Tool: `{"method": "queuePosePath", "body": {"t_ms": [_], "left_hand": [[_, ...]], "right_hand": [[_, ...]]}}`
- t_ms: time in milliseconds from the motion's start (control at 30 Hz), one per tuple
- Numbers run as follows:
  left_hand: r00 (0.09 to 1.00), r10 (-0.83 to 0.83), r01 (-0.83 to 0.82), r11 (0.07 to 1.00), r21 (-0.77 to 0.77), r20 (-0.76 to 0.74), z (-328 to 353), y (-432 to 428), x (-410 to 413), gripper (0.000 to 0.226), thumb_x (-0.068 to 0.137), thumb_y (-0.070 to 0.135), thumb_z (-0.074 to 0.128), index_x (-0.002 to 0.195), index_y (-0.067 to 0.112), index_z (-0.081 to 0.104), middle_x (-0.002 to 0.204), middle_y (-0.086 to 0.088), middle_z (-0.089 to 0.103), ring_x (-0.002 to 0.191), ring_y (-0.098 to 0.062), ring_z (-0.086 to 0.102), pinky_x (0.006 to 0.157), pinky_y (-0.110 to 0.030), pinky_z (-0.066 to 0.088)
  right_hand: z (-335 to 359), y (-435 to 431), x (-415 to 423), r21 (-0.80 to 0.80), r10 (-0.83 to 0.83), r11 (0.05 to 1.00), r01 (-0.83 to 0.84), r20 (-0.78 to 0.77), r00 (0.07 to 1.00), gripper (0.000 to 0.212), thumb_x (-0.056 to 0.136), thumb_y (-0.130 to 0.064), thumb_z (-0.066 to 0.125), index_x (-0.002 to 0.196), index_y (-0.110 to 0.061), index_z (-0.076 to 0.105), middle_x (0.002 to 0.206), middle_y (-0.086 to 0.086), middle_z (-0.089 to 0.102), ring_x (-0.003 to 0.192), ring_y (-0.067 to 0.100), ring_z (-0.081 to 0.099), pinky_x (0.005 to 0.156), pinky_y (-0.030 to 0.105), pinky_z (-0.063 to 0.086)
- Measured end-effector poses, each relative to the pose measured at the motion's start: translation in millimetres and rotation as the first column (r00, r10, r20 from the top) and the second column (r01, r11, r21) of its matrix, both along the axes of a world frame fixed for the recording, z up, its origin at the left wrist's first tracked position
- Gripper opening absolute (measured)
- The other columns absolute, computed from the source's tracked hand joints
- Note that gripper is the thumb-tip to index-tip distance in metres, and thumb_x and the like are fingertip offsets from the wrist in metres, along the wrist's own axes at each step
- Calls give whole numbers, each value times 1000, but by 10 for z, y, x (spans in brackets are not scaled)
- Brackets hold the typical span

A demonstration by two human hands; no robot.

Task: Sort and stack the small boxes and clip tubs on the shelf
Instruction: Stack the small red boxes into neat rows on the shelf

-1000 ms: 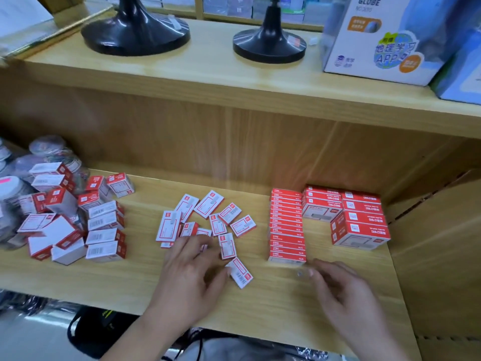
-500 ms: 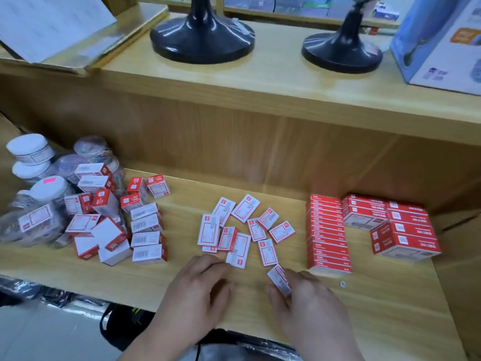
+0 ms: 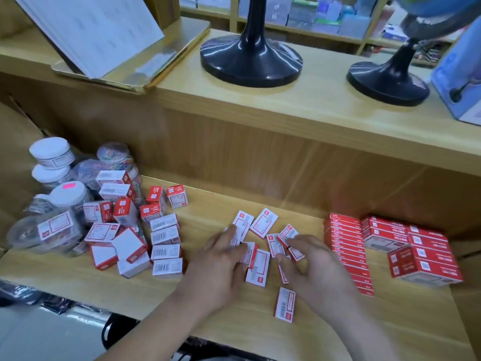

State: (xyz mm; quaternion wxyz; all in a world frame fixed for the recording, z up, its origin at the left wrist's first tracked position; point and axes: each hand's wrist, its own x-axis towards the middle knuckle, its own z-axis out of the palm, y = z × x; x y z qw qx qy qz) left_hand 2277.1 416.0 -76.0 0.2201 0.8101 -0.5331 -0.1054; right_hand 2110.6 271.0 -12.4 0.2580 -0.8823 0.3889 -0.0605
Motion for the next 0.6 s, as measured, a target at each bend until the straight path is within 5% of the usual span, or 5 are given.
{"method": "queuePosePath", "body": {"t_ms": [100,200,367,500,600], "left_hand": [[1000,-19,18,999,-44,-8,-64,76,-27,38,93,35,52,130,30,60,157,-5,39,137,-29,46,95,-42,56],[998,-60,61,995,-75,15,-56,145,-76,31,92,33,52,120,26,63,148,-3,48,129,-27,51,99,-40,52],[993,-2,-13,991,-137,-114,102,57,35,29,98,38,46,118,31,66,127,9,58,120,-14,53,96,-31,49],[984,177,-178,981,80,18,251,-271,251,25,98,41,46,101,21,62,100,-1,57,98,-24,60,76,-35,45],[983,185,-182,967,177,-3,233,-455,335,29,95,47,56,96,19,63,94,-2,52,90,-24,62,73,-33,47]], "right_hand": [[-133,-120,251,-5,121,993,-121,-57,991,56,93,-58,54,143,-34,49,158,-11,32,150,9,22,118,32,31],[-243,-194,438,-15,220,973,-229,-220,950,66,97,-65,34,155,-37,24,168,-7,3,154,15,-7,124,33,7],[-409,-119,397,-17,246,965,-263,-295,923,91,76,-80,-9,157,-42,9,167,-9,-13,153,14,-14,124,37,-2],[-439,7,289,-17,262,961,-276,-261,929,96,73,-84,-9,156,-43,17,164,-16,-10,154,15,-11,123,35,-2],[-455,-39,208,-22,235,970,-240,-134,963,79,84,-82,11,143,-42,46,159,-20,27,153,16,9,124,33,10]]}}
